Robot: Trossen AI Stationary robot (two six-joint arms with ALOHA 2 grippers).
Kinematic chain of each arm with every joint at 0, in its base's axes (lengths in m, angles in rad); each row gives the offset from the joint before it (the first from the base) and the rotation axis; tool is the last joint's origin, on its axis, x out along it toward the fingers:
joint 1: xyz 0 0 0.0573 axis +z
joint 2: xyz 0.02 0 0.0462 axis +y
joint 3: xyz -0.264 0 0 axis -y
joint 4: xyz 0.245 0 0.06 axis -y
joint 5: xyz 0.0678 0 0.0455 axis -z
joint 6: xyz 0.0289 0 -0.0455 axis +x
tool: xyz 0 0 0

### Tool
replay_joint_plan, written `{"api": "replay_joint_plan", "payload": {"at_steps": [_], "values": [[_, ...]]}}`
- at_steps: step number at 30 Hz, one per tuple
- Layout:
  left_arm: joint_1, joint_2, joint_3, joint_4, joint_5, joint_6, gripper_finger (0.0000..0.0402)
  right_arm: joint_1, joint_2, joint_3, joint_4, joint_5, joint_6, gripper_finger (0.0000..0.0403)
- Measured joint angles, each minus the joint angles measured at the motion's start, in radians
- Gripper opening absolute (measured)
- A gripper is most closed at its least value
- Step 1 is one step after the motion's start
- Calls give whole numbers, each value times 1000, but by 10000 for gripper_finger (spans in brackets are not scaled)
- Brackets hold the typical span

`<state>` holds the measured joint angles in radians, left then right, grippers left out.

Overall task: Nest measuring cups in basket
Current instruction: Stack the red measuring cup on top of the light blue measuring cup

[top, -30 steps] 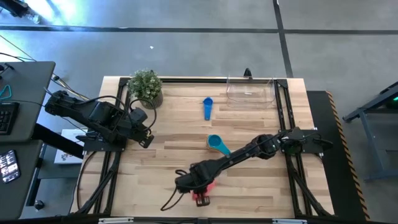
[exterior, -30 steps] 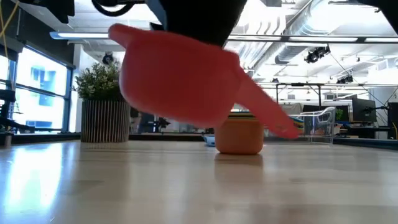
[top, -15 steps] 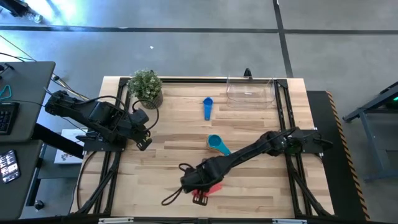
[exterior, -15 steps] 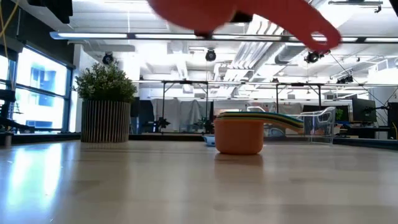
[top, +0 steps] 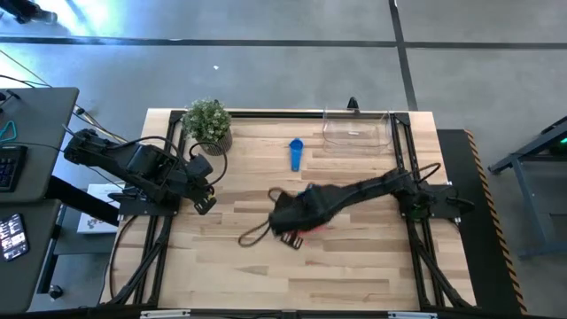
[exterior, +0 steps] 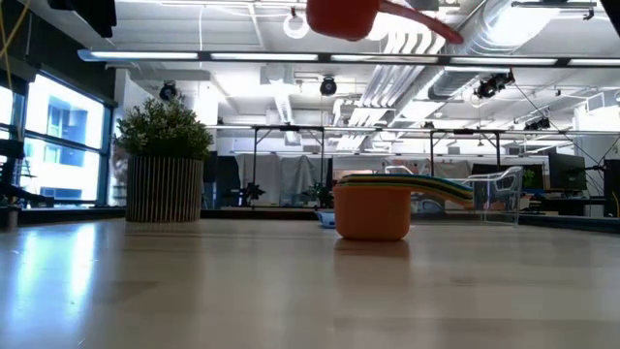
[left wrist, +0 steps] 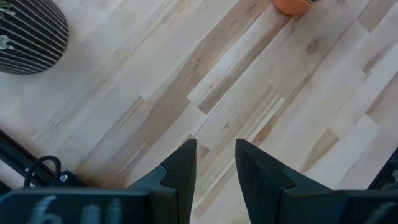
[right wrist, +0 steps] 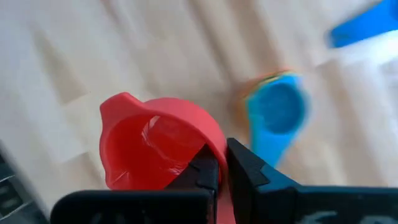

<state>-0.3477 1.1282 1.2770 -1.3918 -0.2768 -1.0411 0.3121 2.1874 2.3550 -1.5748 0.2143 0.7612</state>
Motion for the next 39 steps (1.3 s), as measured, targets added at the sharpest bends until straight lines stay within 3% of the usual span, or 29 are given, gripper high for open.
{"api": "replay_joint_plan", "payload": {"at_steps": [18, 23, 30, 39], "values": [[0, 0, 0, 3, 0, -29, 104, -291, -259, -35, 4, 190, -272, 5], [0, 0, 0, 3, -3, -30, 104, -369, -366, -186, 7, 206, -263, 5], [0, 2, 0, 5, -97, -31, 104, -447, -529, -488, 125, 190, -154, 5], [0, 2, 0, 6, -130, -31, 104, -463, -638, -840, 397, 38, 35, 5]]}}
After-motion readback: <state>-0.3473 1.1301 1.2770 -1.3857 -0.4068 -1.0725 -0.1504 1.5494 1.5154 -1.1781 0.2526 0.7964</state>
